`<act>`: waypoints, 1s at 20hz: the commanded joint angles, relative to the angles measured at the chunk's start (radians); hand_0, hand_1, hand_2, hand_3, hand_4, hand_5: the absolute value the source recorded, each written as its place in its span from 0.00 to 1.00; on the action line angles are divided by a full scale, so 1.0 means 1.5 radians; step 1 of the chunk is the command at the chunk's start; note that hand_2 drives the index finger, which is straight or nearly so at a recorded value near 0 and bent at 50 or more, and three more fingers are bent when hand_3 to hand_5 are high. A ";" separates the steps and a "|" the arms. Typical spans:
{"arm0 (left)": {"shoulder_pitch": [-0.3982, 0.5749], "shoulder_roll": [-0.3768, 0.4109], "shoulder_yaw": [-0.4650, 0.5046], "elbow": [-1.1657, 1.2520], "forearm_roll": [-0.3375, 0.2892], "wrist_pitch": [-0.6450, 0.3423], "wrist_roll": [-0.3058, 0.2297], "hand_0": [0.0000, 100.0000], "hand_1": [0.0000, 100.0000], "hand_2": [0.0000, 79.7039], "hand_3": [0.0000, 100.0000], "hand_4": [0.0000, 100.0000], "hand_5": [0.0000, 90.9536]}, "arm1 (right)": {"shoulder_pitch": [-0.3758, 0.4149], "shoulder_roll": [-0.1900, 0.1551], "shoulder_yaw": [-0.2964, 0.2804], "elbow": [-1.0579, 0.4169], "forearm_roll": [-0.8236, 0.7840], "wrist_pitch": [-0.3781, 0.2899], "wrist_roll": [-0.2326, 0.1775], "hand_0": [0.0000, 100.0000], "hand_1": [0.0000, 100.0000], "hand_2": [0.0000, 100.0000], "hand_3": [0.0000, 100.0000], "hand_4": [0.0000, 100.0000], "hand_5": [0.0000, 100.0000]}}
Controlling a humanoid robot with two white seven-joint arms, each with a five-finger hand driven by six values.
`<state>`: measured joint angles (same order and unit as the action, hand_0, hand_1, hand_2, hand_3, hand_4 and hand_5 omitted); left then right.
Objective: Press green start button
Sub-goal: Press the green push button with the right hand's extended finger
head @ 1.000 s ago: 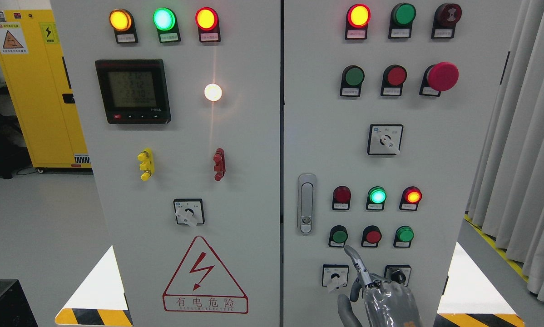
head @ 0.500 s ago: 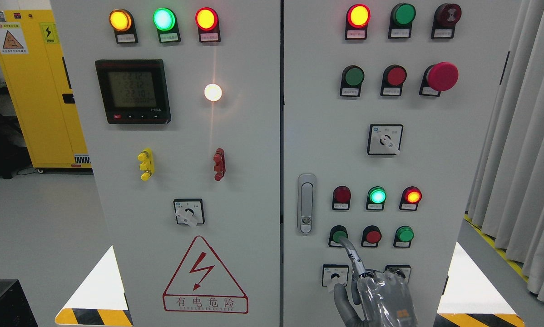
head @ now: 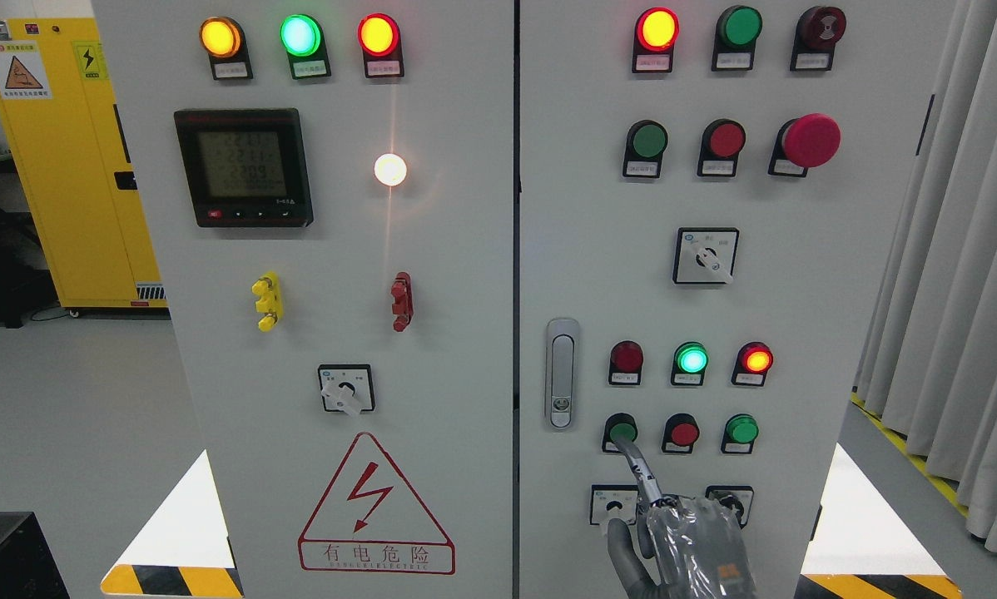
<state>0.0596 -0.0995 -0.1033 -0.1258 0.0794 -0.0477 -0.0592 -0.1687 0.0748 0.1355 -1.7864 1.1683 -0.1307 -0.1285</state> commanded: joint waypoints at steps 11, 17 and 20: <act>0.000 0.000 0.000 0.000 -0.001 0.000 0.000 0.12 0.56 0.00 0.00 0.00 0.00 | -0.023 0.001 -0.004 0.056 -0.023 0.007 0.001 0.70 0.94 0.00 0.99 1.00 1.00; 0.000 0.000 -0.001 0.000 -0.001 0.000 0.000 0.12 0.56 0.00 0.00 0.00 0.00 | -0.026 0.001 -0.007 0.059 -0.024 0.007 0.001 0.70 0.93 0.00 0.99 1.00 1.00; 0.000 0.000 0.000 0.000 -0.001 0.000 0.000 0.12 0.56 0.00 0.00 0.00 0.00 | -0.030 0.001 -0.009 0.063 -0.024 0.007 0.001 0.70 0.93 0.00 0.99 1.00 1.00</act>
<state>0.0595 -0.0994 -0.1033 -0.1258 0.0791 -0.0477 -0.0582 -0.2053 0.0765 0.1285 -1.7164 1.1349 -0.1205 -0.1275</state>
